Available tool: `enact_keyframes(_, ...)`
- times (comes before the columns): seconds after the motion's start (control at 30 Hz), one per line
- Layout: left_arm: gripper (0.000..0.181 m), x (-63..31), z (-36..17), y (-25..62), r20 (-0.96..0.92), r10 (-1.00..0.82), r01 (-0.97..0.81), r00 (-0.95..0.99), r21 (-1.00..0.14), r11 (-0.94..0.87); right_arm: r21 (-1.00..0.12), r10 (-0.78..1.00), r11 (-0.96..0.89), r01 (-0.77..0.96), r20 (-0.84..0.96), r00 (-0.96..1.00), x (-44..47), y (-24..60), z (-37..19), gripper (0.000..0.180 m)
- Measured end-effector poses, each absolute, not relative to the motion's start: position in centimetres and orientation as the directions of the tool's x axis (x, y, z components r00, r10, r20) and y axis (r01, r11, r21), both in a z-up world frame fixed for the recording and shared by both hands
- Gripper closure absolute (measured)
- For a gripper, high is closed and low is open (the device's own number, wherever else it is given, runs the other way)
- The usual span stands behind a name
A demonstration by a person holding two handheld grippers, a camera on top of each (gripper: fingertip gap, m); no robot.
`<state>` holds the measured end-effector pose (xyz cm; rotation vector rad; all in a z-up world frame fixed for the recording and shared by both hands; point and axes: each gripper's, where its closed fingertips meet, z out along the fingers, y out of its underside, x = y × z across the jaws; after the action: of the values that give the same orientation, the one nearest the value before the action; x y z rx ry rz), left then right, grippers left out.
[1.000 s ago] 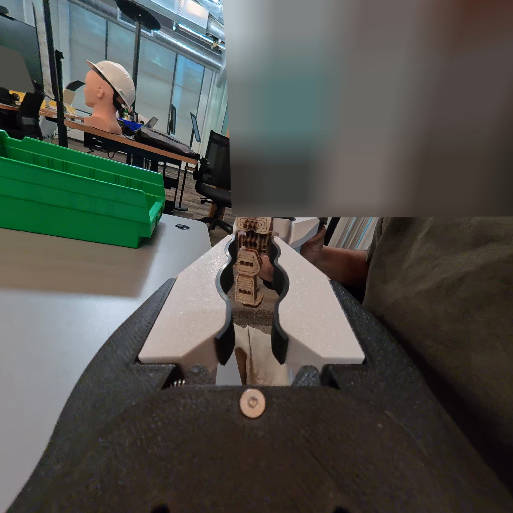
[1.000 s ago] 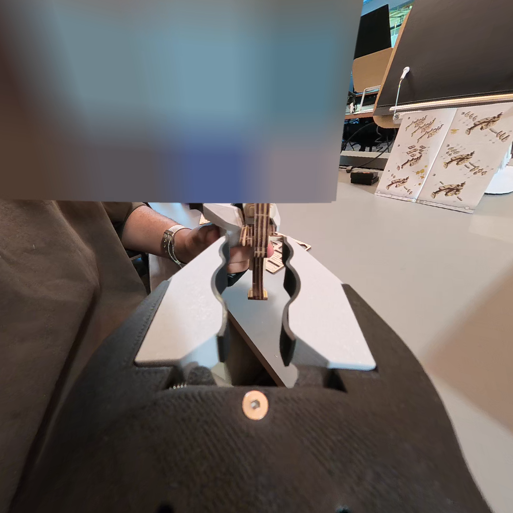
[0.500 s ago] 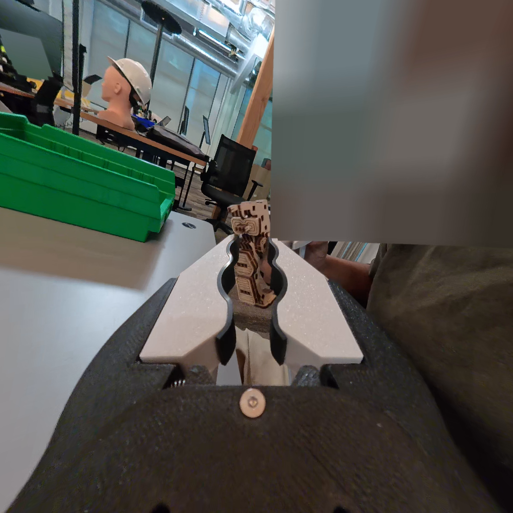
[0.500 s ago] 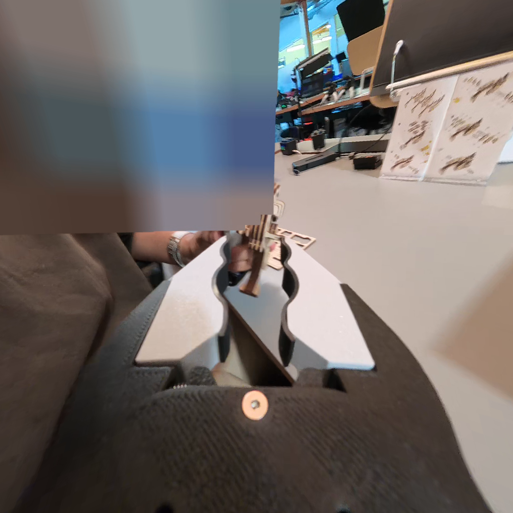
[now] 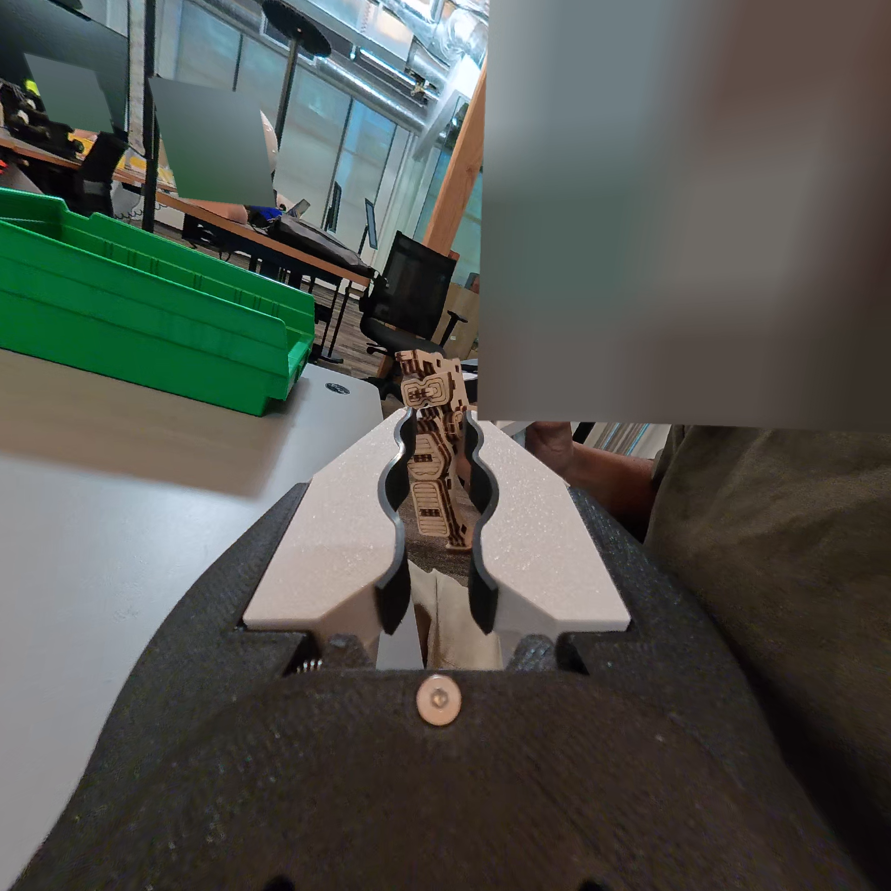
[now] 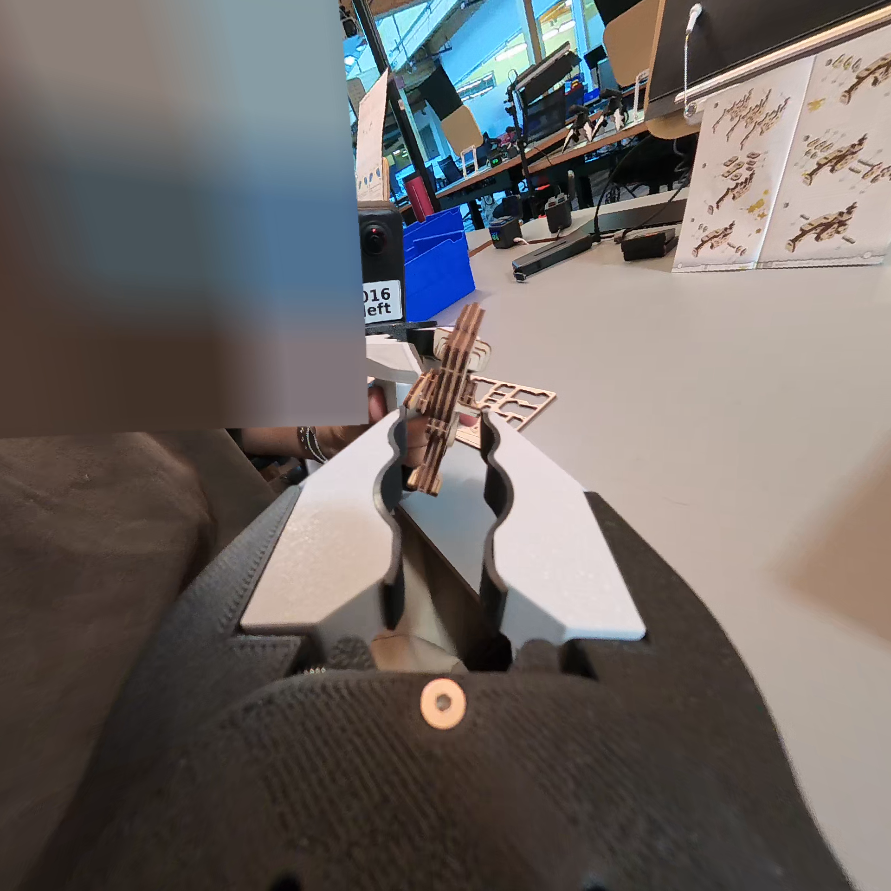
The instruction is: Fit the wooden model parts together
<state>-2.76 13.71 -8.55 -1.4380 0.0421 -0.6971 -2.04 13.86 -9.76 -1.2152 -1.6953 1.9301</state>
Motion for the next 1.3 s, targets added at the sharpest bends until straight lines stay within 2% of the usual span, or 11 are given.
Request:
enact_keyframes(0.03, 0.166, -2.7, -8.5, 13.7, 0.379, -0.461, 0.414, 0.803, -0.91, -0.028, -0.916, 0.695, -0.265, 0.302, -0.399, -0.599, -2.0, 13.9, -9.8, 0.151)
enact_keyframes(0.23, 0.166, -2.9, -8.6, 13.8, 0.388, -0.447, 0.419, 0.806, -0.908, -0.032, -0.898, 0.641, -0.298, 0.324, -0.44, -0.629, -1.7, 13.5, -9.5, 0.136)
enact_keyframes(0.53, 0.166, -2.6, -8.7, 13.9, 0.386, -0.447, 0.416, 0.807, -0.909, -0.034, -0.861, 0.612, -0.373, 0.347, -0.509, -0.605, -2.0, 14.2, -9.4, 0.148)
enact_keyframes(1.3, 0.167, -1.9, -8.4, 13.8, 0.403, -0.486, 0.435, 0.776, -0.899, -0.051, -0.866, 0.586, -0.378, 0.329, -0.498, -0.639, -1.4, 14.5, -9.0, 0.153)
